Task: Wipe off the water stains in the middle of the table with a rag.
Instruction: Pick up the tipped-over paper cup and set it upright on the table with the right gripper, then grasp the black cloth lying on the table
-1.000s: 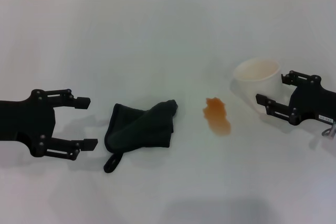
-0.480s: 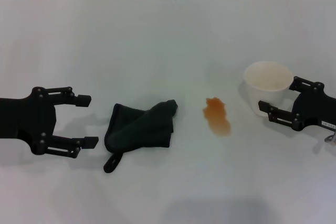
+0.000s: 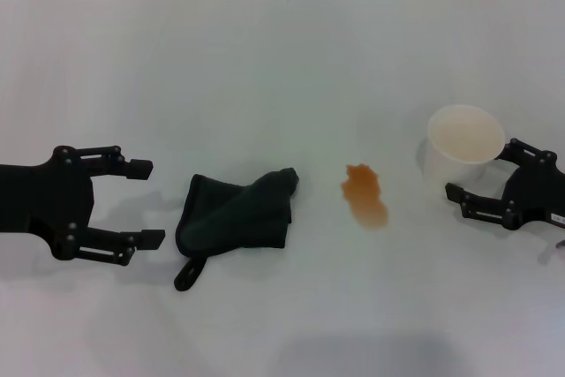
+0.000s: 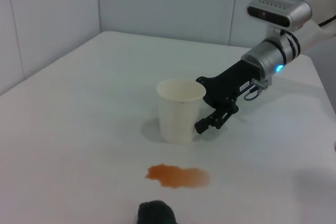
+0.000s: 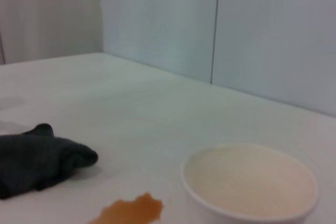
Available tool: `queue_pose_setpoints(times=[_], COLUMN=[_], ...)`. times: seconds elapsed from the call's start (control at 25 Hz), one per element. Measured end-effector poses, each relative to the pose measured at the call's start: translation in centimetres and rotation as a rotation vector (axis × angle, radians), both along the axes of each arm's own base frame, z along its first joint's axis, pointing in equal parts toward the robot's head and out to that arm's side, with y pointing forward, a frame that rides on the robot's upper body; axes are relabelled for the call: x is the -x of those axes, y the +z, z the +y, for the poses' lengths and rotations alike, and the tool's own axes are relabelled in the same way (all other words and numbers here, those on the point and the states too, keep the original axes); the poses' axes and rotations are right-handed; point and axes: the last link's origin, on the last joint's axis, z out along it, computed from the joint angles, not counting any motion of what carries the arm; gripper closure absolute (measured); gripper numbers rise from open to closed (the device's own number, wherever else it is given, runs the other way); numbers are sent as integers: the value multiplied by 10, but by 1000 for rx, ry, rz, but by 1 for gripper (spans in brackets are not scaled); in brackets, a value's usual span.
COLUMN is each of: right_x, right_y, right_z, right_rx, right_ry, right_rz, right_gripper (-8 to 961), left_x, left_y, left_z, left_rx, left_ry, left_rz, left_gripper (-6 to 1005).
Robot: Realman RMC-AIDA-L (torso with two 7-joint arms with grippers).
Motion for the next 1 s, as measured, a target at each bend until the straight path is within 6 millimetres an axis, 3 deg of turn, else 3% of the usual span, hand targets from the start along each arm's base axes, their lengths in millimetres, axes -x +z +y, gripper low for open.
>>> queue_pose_setpoints(times=[0.4, 0.64, 1.0], right_x=[-8, -12, 15], right_y=[17, 39, 76], right_z=[-18, -42, -54], right_rx=[-31, -81, -166], right_ry=[-12, 1, 159], right_rz=[15, 42, 105], right_gripper=[85, 87, 88], left_x=[0, 0, 0], left_y=[0, -1, -1], left_z=[0, 2, 2], left_rx=[-1, -8, -8], left_ry=[-3, -1, -1], left_rz=[1, 4, 4], left_gripper=[216, 219, 224])
